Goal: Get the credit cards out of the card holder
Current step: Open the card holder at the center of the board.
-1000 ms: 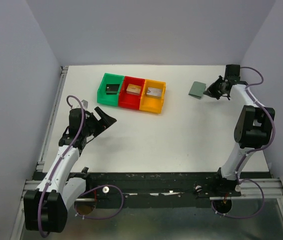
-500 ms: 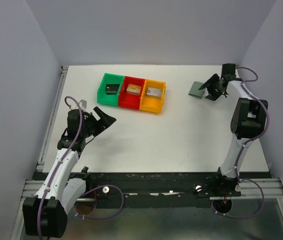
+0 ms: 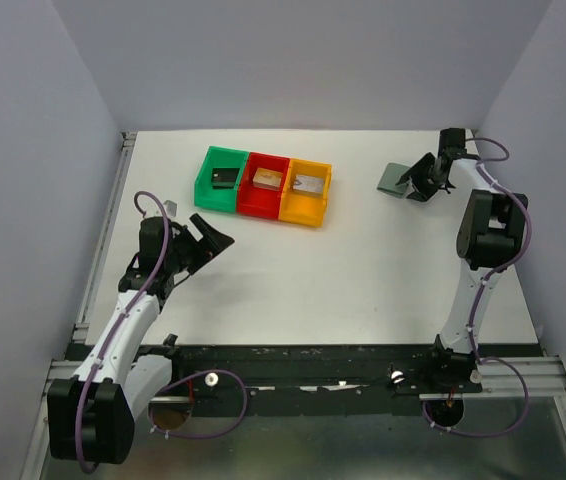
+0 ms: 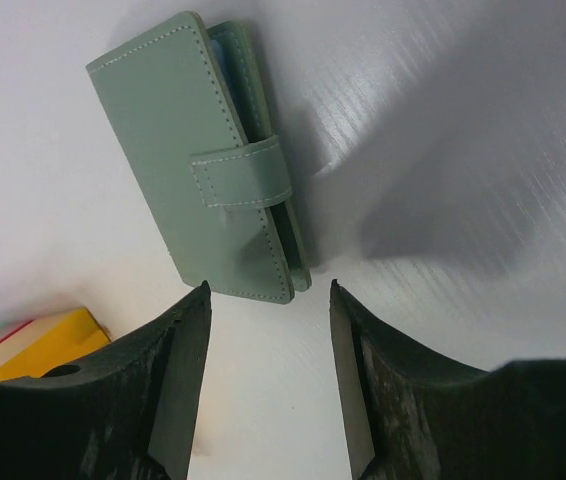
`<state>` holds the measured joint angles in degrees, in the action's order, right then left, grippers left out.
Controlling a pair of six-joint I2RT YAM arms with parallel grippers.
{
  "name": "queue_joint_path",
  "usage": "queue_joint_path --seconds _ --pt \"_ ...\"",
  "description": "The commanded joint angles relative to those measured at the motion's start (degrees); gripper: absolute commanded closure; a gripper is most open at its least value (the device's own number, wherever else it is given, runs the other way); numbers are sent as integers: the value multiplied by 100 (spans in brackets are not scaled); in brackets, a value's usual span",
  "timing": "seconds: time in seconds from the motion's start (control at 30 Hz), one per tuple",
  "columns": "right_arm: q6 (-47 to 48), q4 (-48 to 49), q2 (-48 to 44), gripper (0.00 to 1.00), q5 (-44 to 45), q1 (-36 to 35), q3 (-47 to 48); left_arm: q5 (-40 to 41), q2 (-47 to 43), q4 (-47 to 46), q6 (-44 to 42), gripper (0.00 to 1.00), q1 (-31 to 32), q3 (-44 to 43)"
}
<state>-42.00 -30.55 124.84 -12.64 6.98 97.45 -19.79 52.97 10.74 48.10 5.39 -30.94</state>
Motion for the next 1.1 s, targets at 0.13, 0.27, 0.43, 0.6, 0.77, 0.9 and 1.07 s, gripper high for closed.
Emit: queue_joint_path --seconds 0.13,0.27,0.43,0.6,0.77,0.9,1.07 --pt "-45 -189 234 44 17 5 195 -34 82 -187 51 6 15 44" --pt "-80 -145 243 48 -19 -4 196 -42 64 -169 59 6 15 70" --pt "-98 -57 252 52 -36 -22 178 -33 55 -169 42 6 15 88" --pt "-116 -13 260 57 -45 -30 213 -34 73 -178 42 6 24 70" --pt "-142 -22 313 60 -63 -30 283 -34 91 -195 51 6 24 79" --pt "-159 -48 366 61 -80 -30 345 -34 100 -187 42 6 15 88" --pt "-160 -101 427 64 -107 -30 442 -34 117 -195 33 6 15 79"
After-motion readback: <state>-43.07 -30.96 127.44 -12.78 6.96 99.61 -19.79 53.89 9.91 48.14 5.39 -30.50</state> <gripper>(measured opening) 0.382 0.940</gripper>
